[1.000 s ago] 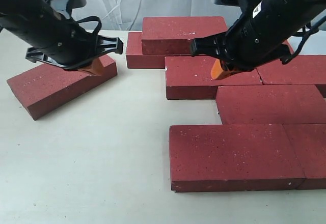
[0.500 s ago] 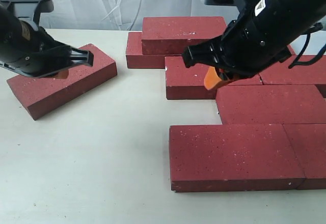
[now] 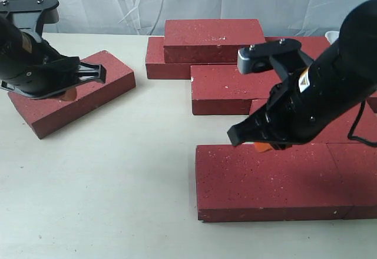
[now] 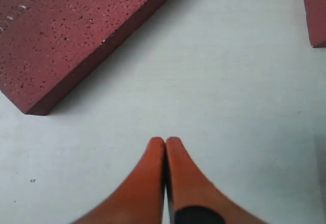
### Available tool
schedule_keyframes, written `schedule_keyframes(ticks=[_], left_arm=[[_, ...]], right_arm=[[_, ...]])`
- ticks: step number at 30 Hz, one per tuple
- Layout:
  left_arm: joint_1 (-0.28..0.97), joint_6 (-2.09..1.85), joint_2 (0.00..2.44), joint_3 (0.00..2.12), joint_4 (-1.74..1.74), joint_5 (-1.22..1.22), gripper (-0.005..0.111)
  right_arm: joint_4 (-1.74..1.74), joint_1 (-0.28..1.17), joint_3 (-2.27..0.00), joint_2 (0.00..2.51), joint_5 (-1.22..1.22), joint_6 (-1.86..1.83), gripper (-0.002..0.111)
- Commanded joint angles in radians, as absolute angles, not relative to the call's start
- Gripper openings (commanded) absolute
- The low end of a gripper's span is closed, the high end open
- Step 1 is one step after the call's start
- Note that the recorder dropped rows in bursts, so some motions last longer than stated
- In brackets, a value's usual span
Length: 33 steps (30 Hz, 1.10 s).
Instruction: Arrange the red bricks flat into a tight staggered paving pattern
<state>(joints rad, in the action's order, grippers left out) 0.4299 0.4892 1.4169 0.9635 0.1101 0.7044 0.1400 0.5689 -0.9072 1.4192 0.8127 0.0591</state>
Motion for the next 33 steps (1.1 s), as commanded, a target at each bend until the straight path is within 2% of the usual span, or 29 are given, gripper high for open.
schedule_keyframes(ticks=[1, 7, 17, 23, 33], left_arm=[[0.428, 0.490, 1.409, 0.960, 0.116, 0.660, 0.000], [0.407, 0.490, 1.445, 0.960, 0.123, 0.619, 0.000], [0.277, 0.490, 1.577, 0.960, 0.123, 0.476, 0.000], [0.202, 0.485, 1.692, 0.991, 0.125, 0.381, 0.000], [0.190, 0.468, 1.902, 1.127, 0.127, 0.155, 0.000]], right_arm=[[0.156, 0.569, -0.845, 1.411, 0.699, 0.056, -0.001], [0.171, 0.556, -0.843, 1.418, 0.630, 0.056, -0.001], [0.207, 0.407, -0.843, 1.514, 0.553, 0.061, -0.001], [0.203, 0.409, -0.843, 1.522, 0.527, 0.061, -0.001], [0.207, 0.409, -0.843, 1.522, 0.525, 0.061, -0.001]])
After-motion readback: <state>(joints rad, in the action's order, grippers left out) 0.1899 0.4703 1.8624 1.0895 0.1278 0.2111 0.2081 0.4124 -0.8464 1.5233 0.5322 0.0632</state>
